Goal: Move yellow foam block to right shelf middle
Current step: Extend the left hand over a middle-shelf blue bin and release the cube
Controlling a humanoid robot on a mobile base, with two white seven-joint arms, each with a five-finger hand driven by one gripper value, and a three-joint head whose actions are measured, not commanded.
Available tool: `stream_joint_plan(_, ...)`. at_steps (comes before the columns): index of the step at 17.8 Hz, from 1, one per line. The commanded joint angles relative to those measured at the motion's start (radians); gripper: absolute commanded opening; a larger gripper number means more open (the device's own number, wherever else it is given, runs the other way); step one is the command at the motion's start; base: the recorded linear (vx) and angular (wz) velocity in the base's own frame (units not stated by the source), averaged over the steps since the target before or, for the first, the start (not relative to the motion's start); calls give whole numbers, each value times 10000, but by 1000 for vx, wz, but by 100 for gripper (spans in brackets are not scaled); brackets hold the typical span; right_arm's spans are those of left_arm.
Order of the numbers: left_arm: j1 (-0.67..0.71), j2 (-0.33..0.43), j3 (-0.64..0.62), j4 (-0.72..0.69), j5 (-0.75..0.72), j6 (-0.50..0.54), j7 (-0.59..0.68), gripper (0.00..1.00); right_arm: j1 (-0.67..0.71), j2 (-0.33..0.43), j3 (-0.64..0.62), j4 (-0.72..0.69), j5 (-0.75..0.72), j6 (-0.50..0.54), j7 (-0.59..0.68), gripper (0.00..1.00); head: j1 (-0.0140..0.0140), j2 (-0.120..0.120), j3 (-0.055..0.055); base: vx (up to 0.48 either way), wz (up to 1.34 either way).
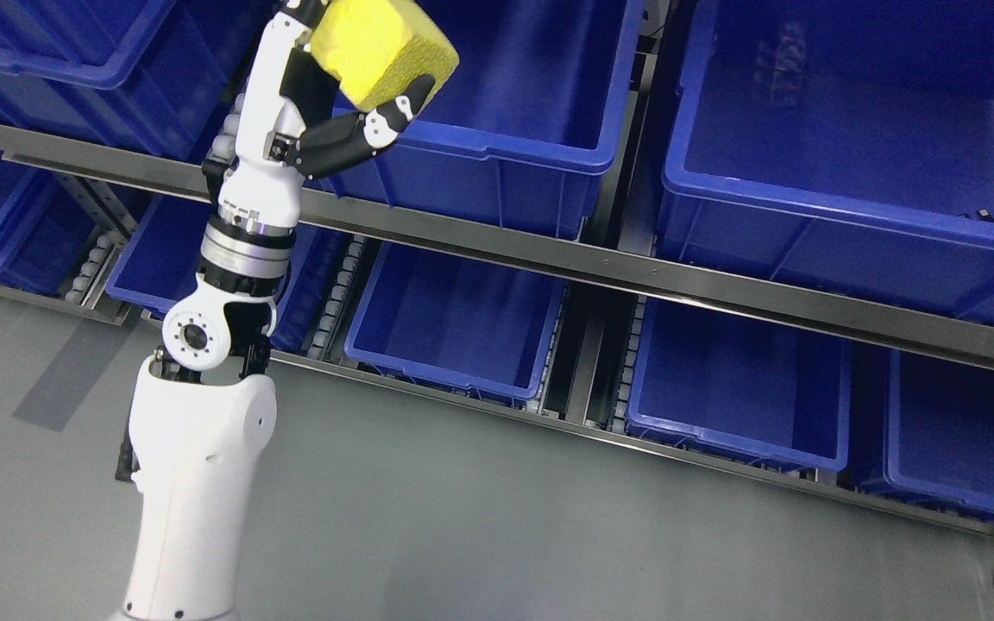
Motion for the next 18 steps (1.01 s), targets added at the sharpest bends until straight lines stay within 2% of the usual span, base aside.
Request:
stream_joint_plan(1, -2294, 175, -744, -766, 12, 1676, 76, 21, -32, -175, 0, -175, 0, 3, -3, 100, 0, 0, 0, 110, -298)
stream_joint_plan(4, -2818, 175, -912, -49, -3, 4283, 274, 21, -32, -175, 0, -175, 0, 3, -3, 100, 0, 0, 0, 85, -172)
stream_joint_plan(7, -3445, 175, -1081, 1621, -125, 5177, 1467, 24, -32, -175, 0, -175, 0, 3, -3, 100, 0, 0, 0, 73, -106)
stream_joint_plan(8, -3706, 175, -1020, 2113, -247, 5468, 1775, 28, -17, -175, 0, -175, 0, 3, -3, 100, 0, 0, 0, 63, -63)
stream_joint_plan(9, -3952, 175, -1020, 2650, -309, 5790, 1885, 35, -32, -175, 0, -175, 0, 3, -3, 100, 0, 0, 0, 63, -63)
stream_joint_plan(10, -4106, 175, -1111, 3156, -371, 6006, 1886, 48, -17, -175, 0, -175, 0, 3, -3, 100, 0, 0, 0, 41, -29)
stream_joint_plan(11, -4229, 175, -1218, 3632, -493, 6160, 1886, 63, -32, -175, 0, -175, 0, 3, -3, 100, 0, 0, 0, 41, -29)
stream_joint_plan(12, -4397, 175, -1523, 4244, -691, 6313, 1886, 84, -17, -175, 0, -175, 0, 3, -3, 100, 0, 0, 0, 30, -11)
stream_joint_plan(13, -4475, 175, -1845, 4660, -876, 6330, 1870, 100, -17, -175, 0, -175, 0, 3, -3, 100, 0, 0, 0, 30, -11)
stream_joint_plan(16, -4491, 175, -2093, 4527, -832, 5919, 1855, 100, -32, -175, 0, -175, 0, 3, -3, 100, 0, 0, 0, 7, -9)
stream_joint_plan(18, -4370, 175, -2093, 4297, -816, 4666, 1763, 100, -32, -175, 0, -175, 0, 3, -3, 100, 0, 0, 0, -2, -7)
